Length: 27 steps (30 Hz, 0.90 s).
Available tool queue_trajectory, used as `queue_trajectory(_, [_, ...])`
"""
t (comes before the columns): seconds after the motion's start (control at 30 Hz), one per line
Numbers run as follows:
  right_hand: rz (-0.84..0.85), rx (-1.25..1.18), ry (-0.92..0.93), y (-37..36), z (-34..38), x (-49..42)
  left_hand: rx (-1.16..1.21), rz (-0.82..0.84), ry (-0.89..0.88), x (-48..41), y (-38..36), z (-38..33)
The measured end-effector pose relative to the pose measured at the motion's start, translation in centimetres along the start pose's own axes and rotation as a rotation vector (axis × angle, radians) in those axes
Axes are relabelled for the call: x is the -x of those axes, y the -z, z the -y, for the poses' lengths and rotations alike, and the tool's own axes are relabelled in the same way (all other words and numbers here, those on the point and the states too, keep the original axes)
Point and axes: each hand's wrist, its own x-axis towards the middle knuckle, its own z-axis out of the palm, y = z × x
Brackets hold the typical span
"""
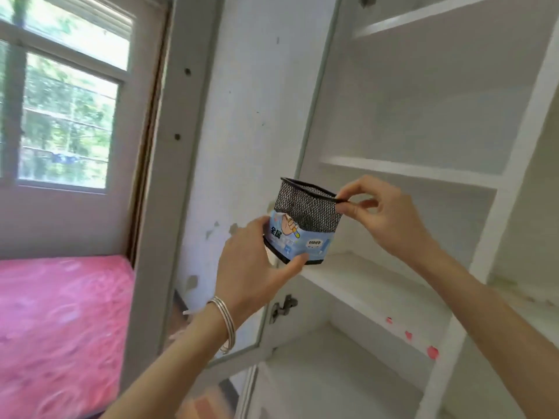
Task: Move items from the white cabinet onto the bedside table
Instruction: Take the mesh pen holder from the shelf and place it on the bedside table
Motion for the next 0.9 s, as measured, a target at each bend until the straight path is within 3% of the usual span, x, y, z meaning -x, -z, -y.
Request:
queue_trajectory(0.23, [0.300, -0.352, -0.004, -11.4, 7.7, 1.5, -0.530, -0.227, 0.082, 7.8, 11.5, 5.1])
queue_trajectory(0.5, [0.527, -0.535, 0.222, -24.4, 23.1, 1.8, -1.007, -0.333, 0.251, 17.0, 27.2, 7.5])
queue_trajectory(0.6, [0.596, -0.594, 0.286, -28.9, 29.2, 2.1, -1.104, -0.272, 0.375, 21.0, 33.7, 7.8])
queue_trajectory(0.77, [0.693, -0.695, 0.338, -34.0, 39.5, 3.3, -1.200, -0.026, 0.505, 28.8, 45.4, 6.4])
queue_trajectory(0.9, [0.733, -0.754, 0.377, -36.8, 47.3, 4.4, -1.324, 0.038, 0.594, 34.1, 54.8, 4.5])
